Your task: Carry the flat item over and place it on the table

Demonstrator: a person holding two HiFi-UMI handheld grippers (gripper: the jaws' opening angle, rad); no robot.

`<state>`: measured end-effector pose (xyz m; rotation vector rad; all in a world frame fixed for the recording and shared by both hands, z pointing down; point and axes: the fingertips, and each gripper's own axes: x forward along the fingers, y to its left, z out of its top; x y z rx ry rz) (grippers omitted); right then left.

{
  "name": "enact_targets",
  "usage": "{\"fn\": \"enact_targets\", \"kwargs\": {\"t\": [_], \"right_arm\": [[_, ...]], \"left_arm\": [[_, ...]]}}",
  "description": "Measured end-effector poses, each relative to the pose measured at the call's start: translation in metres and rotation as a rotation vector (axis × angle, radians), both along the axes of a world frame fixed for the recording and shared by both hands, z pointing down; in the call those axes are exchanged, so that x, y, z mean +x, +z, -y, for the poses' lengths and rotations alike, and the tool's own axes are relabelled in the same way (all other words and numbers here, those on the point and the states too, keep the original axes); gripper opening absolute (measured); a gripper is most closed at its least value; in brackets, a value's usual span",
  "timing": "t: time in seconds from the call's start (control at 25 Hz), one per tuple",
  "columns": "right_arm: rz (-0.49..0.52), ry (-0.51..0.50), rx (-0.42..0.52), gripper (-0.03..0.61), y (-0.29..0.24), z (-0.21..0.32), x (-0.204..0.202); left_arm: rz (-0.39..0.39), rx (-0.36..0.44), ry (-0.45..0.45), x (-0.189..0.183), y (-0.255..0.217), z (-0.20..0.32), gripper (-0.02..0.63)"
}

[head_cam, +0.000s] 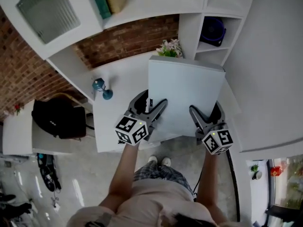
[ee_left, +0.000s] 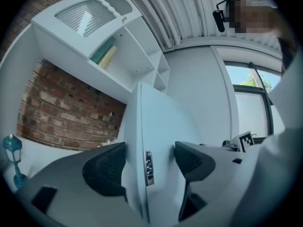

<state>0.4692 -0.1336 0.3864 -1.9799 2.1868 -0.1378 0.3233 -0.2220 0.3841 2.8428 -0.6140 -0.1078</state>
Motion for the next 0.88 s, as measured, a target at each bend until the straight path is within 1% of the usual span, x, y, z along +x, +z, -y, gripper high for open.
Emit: {"fn": "enact_targets", "kwargs": {"t": [0.2,0.36,0.64,0.88], "right_arm": [[0.006,-0.091,-0.003,0.456,-0.002,0.039,-0.032],[0.02,-0.161,-0.028,0.454,0.002,0.07,-0.061],[0.028,-0.274,-0.1,0.454,0.025,0.121,-0.104],[0.07,-0.345,-0.2,0.456,0.06,0.155,-0.127]], "left_arm": [[-0.008,0.001,-0.084,-0.039,-0.001,0.025,0.327],[-0.008,-0.018,-0.152,-0.073,0.004,0.047,0.327],[0.005,-0.082,-0.265,-0.123,0.028,0.079,0.327],[0.034,-0.145,-0.334,-0.148,0.061,0.101,0.327]]}}
